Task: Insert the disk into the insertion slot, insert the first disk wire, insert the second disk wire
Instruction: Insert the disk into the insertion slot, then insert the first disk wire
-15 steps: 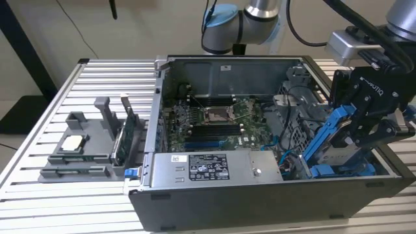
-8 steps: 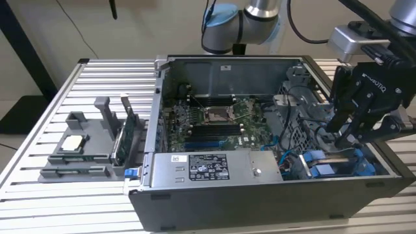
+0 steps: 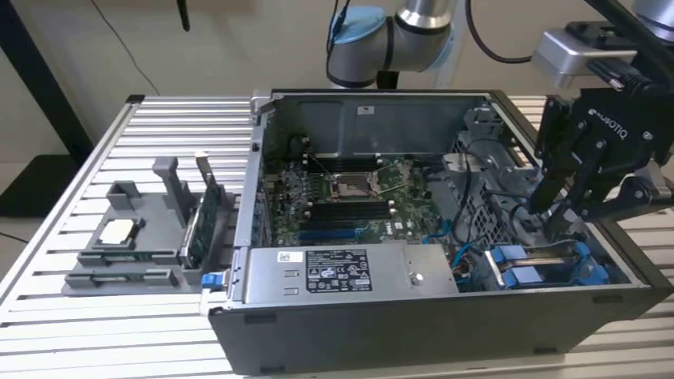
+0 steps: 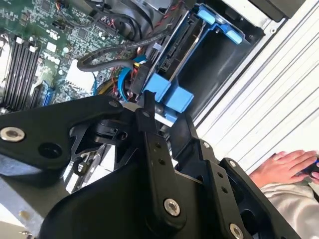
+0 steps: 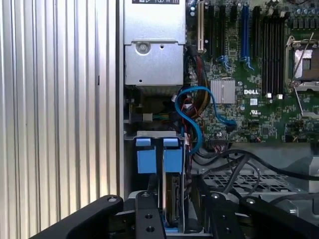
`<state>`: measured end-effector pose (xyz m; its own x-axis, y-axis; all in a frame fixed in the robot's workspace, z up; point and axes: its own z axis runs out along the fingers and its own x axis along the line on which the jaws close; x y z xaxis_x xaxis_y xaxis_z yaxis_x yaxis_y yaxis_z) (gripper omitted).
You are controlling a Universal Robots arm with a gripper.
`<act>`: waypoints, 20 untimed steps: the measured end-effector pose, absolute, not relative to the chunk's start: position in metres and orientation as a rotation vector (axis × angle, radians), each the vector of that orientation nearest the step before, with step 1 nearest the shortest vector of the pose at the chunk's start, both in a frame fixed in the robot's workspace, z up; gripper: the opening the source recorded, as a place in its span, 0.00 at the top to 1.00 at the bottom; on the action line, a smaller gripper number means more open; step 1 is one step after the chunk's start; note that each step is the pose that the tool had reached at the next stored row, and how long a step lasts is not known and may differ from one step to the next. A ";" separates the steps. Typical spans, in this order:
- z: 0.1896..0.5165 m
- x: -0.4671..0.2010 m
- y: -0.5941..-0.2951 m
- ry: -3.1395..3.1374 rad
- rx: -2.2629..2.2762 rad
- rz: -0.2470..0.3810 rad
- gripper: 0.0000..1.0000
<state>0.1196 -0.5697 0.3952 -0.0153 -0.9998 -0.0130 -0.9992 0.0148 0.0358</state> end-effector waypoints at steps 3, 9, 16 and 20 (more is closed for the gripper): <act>0.395 0.120 -0.568 -2.231 2.212 -0.059 0.60; 0.394 0.120 -0.563 -2.250 2.249 -0.078 0.60; 0.393 0.120 -0.562 -2.253 2.257 -0.080 0.60; 0.393 0.120 -0.562 -2.255 2.258 -0.082 0.60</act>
